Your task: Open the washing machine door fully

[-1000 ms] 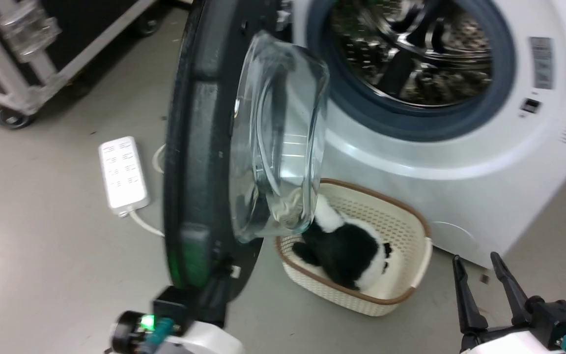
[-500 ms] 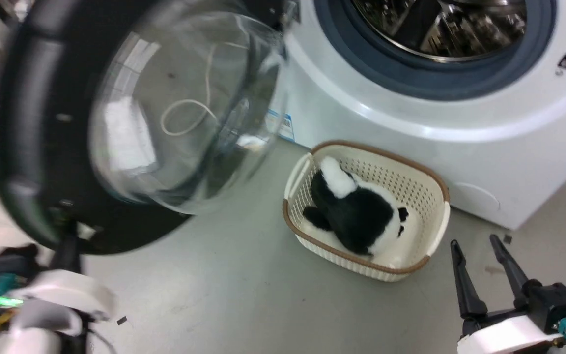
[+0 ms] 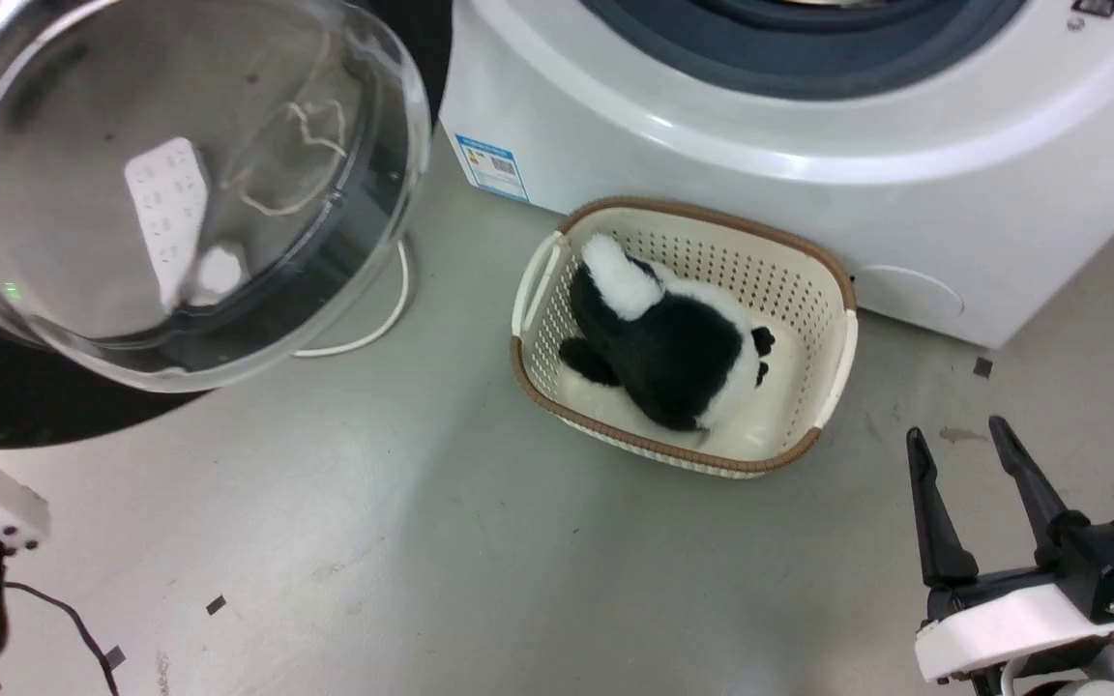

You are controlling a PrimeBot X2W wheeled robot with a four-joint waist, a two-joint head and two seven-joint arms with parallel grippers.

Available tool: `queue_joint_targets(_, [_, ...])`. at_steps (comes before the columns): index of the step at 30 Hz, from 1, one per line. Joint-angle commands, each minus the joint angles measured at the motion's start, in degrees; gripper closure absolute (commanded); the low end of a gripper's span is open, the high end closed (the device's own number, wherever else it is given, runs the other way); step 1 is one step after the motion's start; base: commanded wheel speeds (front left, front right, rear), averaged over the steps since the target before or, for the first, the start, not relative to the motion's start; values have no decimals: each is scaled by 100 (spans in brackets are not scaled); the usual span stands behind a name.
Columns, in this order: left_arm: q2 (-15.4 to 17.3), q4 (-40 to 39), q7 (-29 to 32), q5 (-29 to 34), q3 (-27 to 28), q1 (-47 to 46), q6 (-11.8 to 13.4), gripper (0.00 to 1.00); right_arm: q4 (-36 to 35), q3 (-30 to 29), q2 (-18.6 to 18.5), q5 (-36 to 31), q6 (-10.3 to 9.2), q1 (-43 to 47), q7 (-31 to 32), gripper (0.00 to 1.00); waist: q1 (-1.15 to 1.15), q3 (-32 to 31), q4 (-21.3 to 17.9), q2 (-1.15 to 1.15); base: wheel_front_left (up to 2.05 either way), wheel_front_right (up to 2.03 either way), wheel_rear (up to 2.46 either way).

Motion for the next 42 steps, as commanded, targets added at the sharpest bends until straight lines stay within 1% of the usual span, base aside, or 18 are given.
queue_joint_targets(1, [57, 92, -55, -40, 29, -138, -12, 100, -38, 0, -40, -43, 5, -84, 9, 0, -1, 62, -53, 0, 0, 0, 0])
queue_joint_targets(2, [90, 235, -91, -49, 38, -227, -29, 100, -48, 3, -44, -45, 5, -93, 17, 0, -1, 79, -68, 0, 0, 0, 0])
queue_joint_targets(3, [169, 652, -228, -63, 55, -437, -81, 100, -64, 11, -56, -48, 5, -122, 37, 0, -1, 113, -118, 0, 0, 0, 0])
queue_joint_targets(9, [190, 1116, -692, 5, 28, -608, -179, 100, -2, -14, -38, -42, 5, -121, -42, 0, -1, -23, -196, 0, 0, 0, 0])
queue_joint_targets(13, [91, 993, -874, 145, 26, -554, -153, 100, 82, -42, -9, -15, 5, -99, -129, 0, -1, -246, -226, 0, 0, 0, 0])
queue_joint_targets(15, [-11, 739, -902, 231, 42, -459, -114, 100, 121, -71, 6, 2, 5, -76, -173, 0, -1, -373, -244, 0, 0, 0, 0])
queue_joint_targets(17, [-126, 291, -910, 354, 87, -330, -78, 100, 160, -102, 20, 17, 5, -50, -215, 0, -1, -515, -272, 0, 0, 0, 0])
queue_joint_targets(19, [-323, -233, -912, 435, 180, -165, -54, 100, 187, -153, 33, 29, 5, -22, -257, 0, -1, -655, -302, 0, 0, 0, 0])
queue_joint_targets(22, [-707, -984, -913, 580, 229, 161, -27, 100, 231, -218, 48, 40, 5, 18, -314, 0, -1, -865, -400, 0, 0, 0, 0])
queue_joint_targets(26, [-1212, -1828, -914, 846, 99, 637, -40, 100, 244, -281, 63, 31, 5, 67, -371, 0, -1, -1111, -590, 0, 0, 0, 0])
queue_joint_targets(27, [-1569, -2276, -914, 1016, -116, 978, -58, 100, 212, -301, 70, -3, 5, 108, -398, 0, -1, -1243, -756, 0, 0, 0, 0])
queue_joint_targets(31, [-1884, -2587, -914, 1162, -375, 1357, -116, 100, 155, -319, 76, -35, 5, 181, -429, 0, -1, -1395, -994, 0, 0, 0, 0])
queue_joint_targets(32, [-1942, -2614, -914, 1198, -445, 1443, -127, 90, 139, -322, 77, -40, 5, 208, -436, 0, -1, -1428, -1048, 0, 0, 0, 0])
queue_joint_targets(33, [-1989, -2631, -914, 1236, -518, 1519, -138, 37, 123, -328, 79, -40, 5, 236, -442, 0, -1, -1458, -1098, 0, 0, 0, 0])
queue_joint_targets(34, [-2029, -2650, -914, 1273, -590, 1587, -153, 0, 109, -328, 80, -39, 5, 263, -447, 0, -1, -1481, -1151, 0, 0, 0, 0])
queue_joint_targets(40, [-2149, -2593, -914, 1587, -1007, 1932, -229, 0, 124, -325, 83, 69, 5, 438, -471, 0, -1, -1604, -1418, 0, 0, 0, 0])
queue_joint_targets(41, [-2237, -2554, -914, 1709, -1194, 2120, -194, 0, 174, -306, 84, 162, 5, 534, -481, 0, -1, -1671, -1564, 0, 0, 0, 0])
queue_joint_targets(42, [-2250, -2547, -914, 1747, -1233, 2163, -184, 0, 189, -293, 84, 178, 5, 556, -483, 0, -1, -1686, -1595, 0, 0, 0, 0])
